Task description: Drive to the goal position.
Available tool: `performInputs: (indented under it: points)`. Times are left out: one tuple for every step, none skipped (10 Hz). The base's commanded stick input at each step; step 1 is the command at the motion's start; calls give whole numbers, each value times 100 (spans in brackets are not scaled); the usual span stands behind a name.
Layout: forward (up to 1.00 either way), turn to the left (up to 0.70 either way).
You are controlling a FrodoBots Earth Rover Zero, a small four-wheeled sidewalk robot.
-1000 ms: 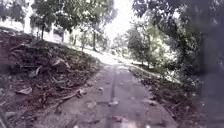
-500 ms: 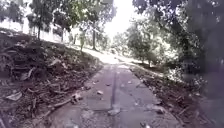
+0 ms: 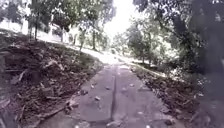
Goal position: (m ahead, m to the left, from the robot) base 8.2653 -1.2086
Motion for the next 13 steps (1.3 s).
performInputs:
  points:
    - [45, 0]
    - [45, 0]
    - [45, 0]
    - [45, 0]
    - [45, 0]
    - [45, 0]
    - [45, 0]
    - [45, 0]
    - [45, 0]
    - [45, 0]
    - [45, 0]
    - [45, 0]
    - [45, 0]
